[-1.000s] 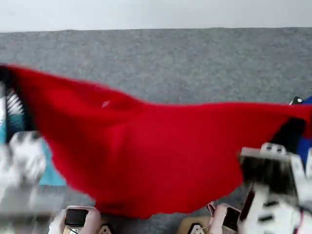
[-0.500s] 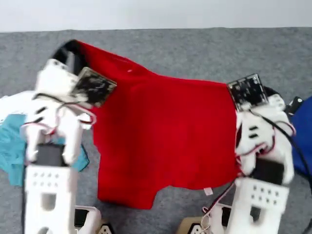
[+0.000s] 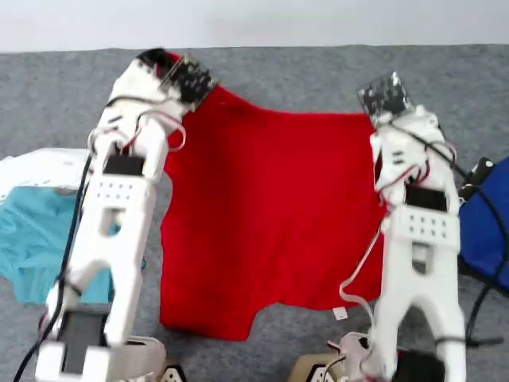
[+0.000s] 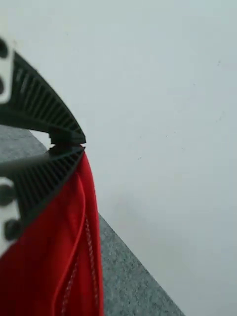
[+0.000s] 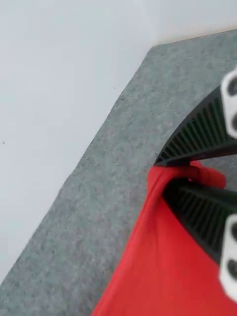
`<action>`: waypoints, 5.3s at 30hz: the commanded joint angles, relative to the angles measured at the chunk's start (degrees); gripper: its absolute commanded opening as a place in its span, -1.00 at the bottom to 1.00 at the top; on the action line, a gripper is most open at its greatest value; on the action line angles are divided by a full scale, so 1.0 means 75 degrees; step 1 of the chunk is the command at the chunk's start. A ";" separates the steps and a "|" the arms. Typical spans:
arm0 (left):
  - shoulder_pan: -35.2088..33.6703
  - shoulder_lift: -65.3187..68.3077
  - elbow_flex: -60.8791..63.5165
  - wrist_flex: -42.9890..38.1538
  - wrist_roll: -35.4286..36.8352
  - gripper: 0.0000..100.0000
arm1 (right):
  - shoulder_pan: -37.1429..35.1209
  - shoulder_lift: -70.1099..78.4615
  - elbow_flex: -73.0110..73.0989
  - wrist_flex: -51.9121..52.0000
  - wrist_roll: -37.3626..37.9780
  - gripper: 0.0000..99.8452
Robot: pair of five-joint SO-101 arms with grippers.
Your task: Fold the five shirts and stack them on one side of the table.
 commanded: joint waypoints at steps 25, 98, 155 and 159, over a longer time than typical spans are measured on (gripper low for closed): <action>0.0117 0.6365 -1.0333 0.3892 -0.0094 -0.99 | -0.0275 0.4835 -0.6107 0.0627 0.0094 -0.98; 0.1852 -0.5029 0.3616 1.2015 -0.4220 -1.00 | 0.1119 0.3358 -0.4947 0.8973 0.2297 -0.98; -0.1172 -0.5075 -0.8891 0.9096 0.0164 -1.00 | 0.4015 -0.6957 -0.5134 0.8621 0.0246 -0.98; -0.1172 -0.5017 -0.8492 0.9963 0.0164 -1.00 | 0.4015 -0.6769 -0.4267 0.8574 0.0246 -0.98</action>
